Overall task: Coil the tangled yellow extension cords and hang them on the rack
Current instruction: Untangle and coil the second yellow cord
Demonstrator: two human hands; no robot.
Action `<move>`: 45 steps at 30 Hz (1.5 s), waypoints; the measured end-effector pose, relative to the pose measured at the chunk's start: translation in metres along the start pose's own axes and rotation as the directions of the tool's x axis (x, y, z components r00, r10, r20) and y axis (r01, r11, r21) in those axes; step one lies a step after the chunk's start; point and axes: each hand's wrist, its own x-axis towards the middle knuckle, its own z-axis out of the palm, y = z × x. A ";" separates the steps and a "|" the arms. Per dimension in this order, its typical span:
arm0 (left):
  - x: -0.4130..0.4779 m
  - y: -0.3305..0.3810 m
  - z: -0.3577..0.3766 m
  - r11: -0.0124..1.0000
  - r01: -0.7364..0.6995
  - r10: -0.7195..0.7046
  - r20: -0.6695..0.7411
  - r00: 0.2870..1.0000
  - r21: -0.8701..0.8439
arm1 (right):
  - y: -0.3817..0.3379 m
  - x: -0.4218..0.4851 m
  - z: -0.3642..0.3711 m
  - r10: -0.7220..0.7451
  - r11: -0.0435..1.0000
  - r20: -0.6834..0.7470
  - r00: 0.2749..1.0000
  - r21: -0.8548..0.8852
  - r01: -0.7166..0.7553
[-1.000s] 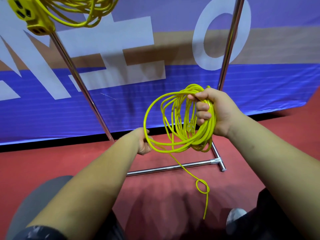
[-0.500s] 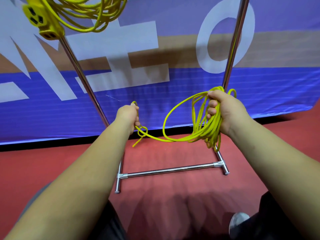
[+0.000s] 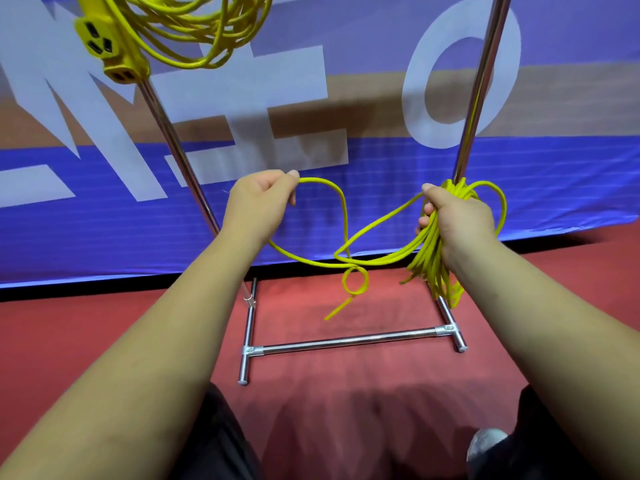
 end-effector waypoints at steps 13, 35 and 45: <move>-0.012 0.021 -0.011 0.917 -0.218 0.367 0.490 0.790 -0.335 | 0.011 -0.005 0.008 0.060 0.981 0.210 0.976 -0.193 -0.019; -0.002 -0.038 0.040 0.879 0.008 -0.063 0.099 0.993 0.477 | 0.021 -0.053 0.051 0.328 0.938 0.477 0.816 -0.061 -0.341; -0.033 -0.024 0.041 0.997 -0.050 -0.007 0.762 0.647 0.052 | 0.022 -0.035 0.047 0.253 0.953 0.322 0.912 0.078 -0.292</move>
